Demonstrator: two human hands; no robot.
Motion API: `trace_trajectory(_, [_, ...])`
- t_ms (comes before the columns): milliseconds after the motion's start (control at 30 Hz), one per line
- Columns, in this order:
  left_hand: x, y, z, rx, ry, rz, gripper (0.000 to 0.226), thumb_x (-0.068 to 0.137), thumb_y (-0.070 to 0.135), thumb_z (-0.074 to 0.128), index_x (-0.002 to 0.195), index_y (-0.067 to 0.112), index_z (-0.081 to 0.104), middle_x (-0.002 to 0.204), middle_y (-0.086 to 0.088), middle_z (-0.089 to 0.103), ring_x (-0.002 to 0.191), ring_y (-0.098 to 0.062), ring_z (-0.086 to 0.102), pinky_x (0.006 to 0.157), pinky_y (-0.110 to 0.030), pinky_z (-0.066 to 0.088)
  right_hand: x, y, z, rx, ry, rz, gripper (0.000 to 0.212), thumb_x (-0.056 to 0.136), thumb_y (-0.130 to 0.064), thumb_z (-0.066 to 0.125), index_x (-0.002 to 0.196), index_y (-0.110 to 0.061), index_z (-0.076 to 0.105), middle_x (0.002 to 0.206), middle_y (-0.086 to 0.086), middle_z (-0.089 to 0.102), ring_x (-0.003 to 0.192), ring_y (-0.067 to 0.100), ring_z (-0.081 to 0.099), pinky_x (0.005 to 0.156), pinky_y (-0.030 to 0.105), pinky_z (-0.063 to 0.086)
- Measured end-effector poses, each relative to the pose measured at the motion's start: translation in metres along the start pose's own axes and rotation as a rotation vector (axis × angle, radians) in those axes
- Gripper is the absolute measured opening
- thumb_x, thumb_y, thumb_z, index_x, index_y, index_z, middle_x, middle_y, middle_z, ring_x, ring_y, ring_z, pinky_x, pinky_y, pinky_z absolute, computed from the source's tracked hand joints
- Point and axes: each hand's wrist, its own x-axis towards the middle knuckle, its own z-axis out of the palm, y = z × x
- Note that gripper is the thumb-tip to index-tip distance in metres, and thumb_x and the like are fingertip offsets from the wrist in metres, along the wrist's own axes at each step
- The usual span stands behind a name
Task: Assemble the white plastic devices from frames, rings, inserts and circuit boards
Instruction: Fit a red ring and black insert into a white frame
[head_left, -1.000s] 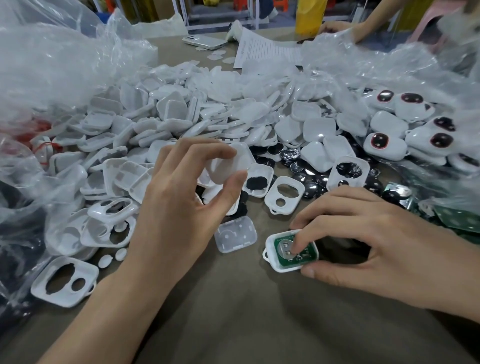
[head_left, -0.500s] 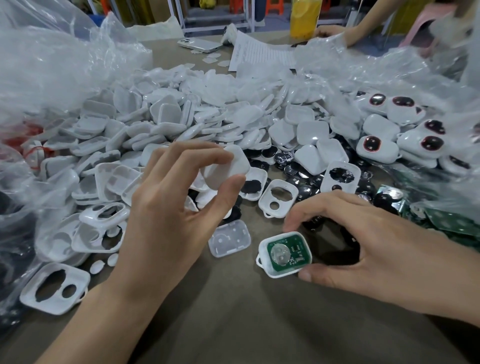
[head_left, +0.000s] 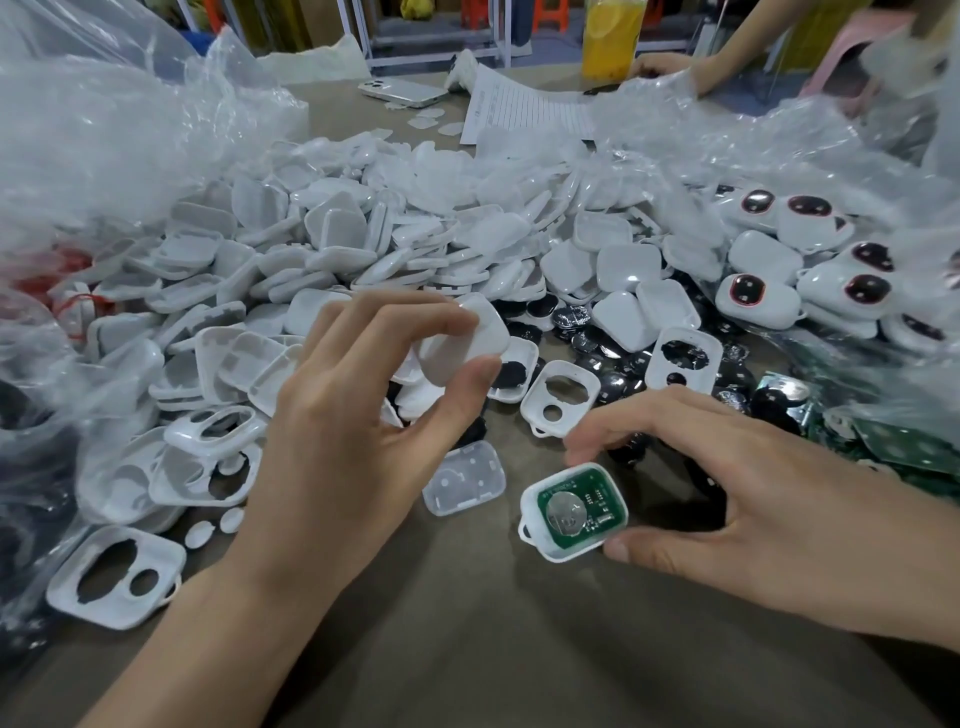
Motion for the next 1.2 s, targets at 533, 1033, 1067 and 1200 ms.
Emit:
trace_trajectory(533, [-0.012,0.026,-0.003,-0.072,-0.480,0.116,0.022,0.088,0.041,0.069,0.099,0.023,0.073,0.107,0.017,0.068,0.100,-0.009,0.065,0.085,-0.031,0.051,0.003,0.006,-0.001,0.000,0.001,0.035,0.070,0.075,-0.065,0.069,0.129,-0.064,0.025,0.124,-0.041,0.048,0.131,-0.012,0.032,0.100,0.009,0.033])
trace_trajectory(1033, [-0.012,0.026,0.003,-0.024,-0.576,0.087,0.029,0.088,0.053,0.063,0.101,0.029,0.072,0.109,0.021,0.065,0.103,-0.004,0.061,0.088,-0.020,0.044,0.005,0.010,0.002,-0.036,0.028,0.014,0.067,0.078,-0.072,0.064,0.134,-0.061,0.029,0.120,-0.035,0.051,0.127,-0.006,0.038,0.095,0.018,0.042])
trace_trajectory(1067, [-0.012,0.025,0.003,-0.027,-0.583,0.080,0.029,0.088,0.053,0.062,0.101,0.030,0.072,0.108,0.021,0.065,0.103,-0.004,0.061,0.087,-0.020,0.045,0.006,0.010,0.002,-0.037,0.027,0.014,0.066,0.078,-0.071,0.065,0.133,-0.061,0.029,0.120,-0.035,0.051,0.127,-0.007,0.037,0.094,0.014,0.040])
trace_trajectory(1200, [-0.014,0.025,0.003,-0.044,-0.616,0.044,0.029,0.089,0.058,0.059,0.103,0.035,0.071,0.108,0.022,0.062,0.104,-0.005,0.059,0.083,-0.022,0.047,0.006,0.011,0.002,-0.031,0.011,0.020,0.067,0.077,-0.070,0.067,0.132,-0.064,0.029,0.121,-0.037,0.049,0.127,-0.011,0.033,0.092,0.010,0.036])
